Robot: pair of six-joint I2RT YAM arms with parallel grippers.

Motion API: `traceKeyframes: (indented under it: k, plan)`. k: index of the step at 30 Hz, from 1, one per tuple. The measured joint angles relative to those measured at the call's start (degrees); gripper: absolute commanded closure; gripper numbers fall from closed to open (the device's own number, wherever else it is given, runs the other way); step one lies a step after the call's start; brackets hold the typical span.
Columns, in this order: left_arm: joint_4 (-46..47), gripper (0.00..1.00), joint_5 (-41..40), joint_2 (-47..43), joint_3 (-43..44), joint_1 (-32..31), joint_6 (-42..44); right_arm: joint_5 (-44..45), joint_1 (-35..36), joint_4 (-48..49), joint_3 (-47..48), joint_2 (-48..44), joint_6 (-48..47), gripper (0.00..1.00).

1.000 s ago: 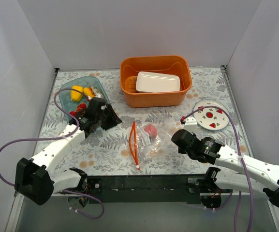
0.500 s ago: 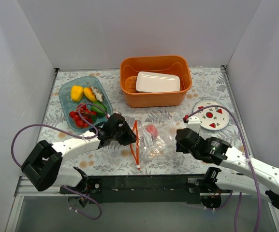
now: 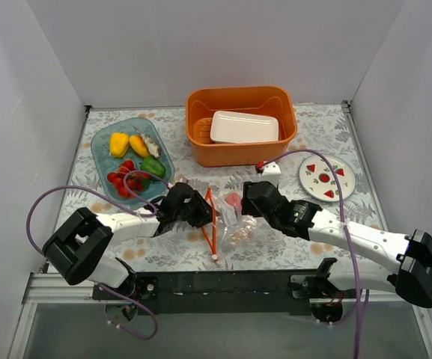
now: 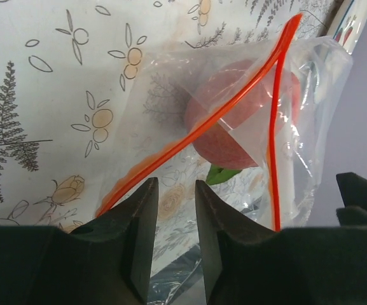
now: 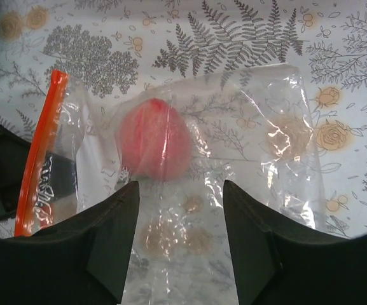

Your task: Open the zip-top bag and remove the fake food

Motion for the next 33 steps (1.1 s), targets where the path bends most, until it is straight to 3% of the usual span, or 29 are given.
traceKeyframes:
  k: [7,16,23,33]
  plan:
    - [2.6,0.73,0.0,1.9,-3.5,-1.1,-0.5,1.5,-3.1,14.6,-4.8,4.0,3.6,0.33]
    - [6.3,0.7,0.0,2.0,-5.0,-2.3,0.6,-0.5,-6.7,23.1,-4.7,14.7,8.8,0.33]
    - [11.2,0.54,0.1,1.8,-6.5,-2.6,4.3,-3.2,-6.7,23.3,-3.7,21.3,10.6,0.37]
    - [16.7,0.3,2.5,-0.5,-7.5,-3.2,11.3,-9.3,-6.9,23.2,-3.8,21.8,11.2,0.38]
